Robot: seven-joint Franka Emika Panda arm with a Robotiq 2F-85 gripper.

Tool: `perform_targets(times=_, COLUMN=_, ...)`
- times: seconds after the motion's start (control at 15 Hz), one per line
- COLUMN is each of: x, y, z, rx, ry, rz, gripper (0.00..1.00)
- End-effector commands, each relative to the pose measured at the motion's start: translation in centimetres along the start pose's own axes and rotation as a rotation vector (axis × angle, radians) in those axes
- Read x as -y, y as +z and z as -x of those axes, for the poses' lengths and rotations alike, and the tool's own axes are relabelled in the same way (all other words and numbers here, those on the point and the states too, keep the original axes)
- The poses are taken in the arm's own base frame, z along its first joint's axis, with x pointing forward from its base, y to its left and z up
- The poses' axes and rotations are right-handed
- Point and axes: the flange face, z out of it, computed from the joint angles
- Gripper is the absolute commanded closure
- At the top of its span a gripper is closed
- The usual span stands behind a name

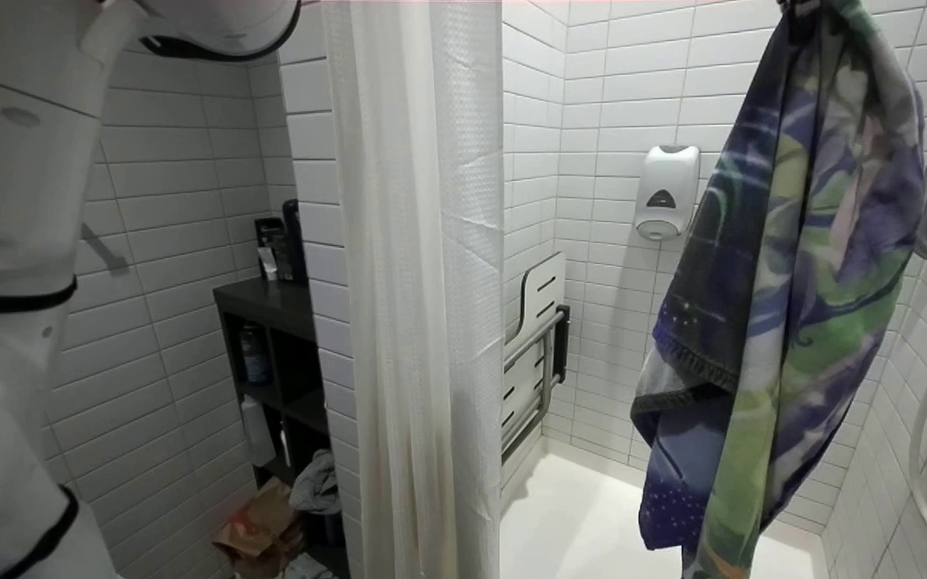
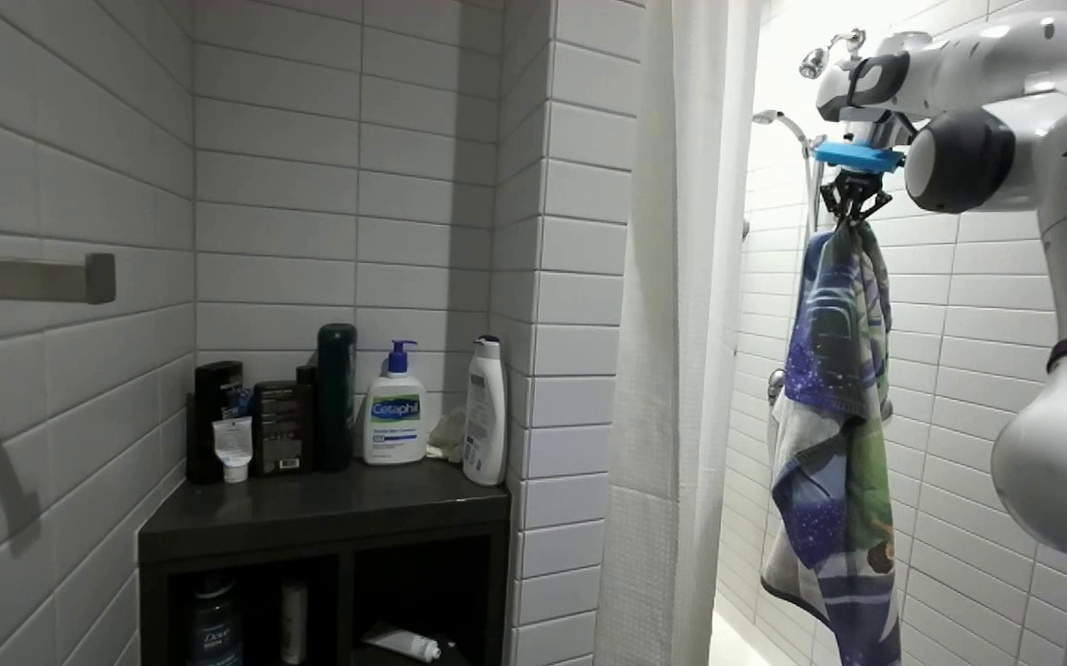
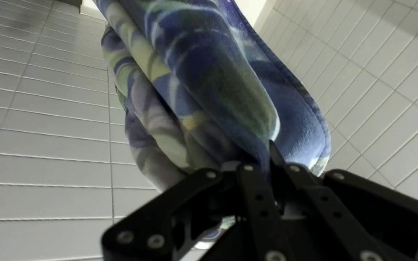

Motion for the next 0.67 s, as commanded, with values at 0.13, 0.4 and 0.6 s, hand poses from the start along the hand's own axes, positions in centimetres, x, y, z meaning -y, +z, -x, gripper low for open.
perform_targets(times=0.13, x=0.7, y=0.7, z=4.3, rx=0.105, ry=-0.213, rz=-0.013, gripper=0.97)
perform_targets(times=0.4, x=0.9, y=1.0, z=7.5, rx=0.137, ry=-0.356, rz=-0.049, gripper=0.97)
perform_targets(times=0.6, x=1.2, y=-0.2, z=10.0, rx=0.095, ry=-0.447, rz=-0.134, gripper=0.97)
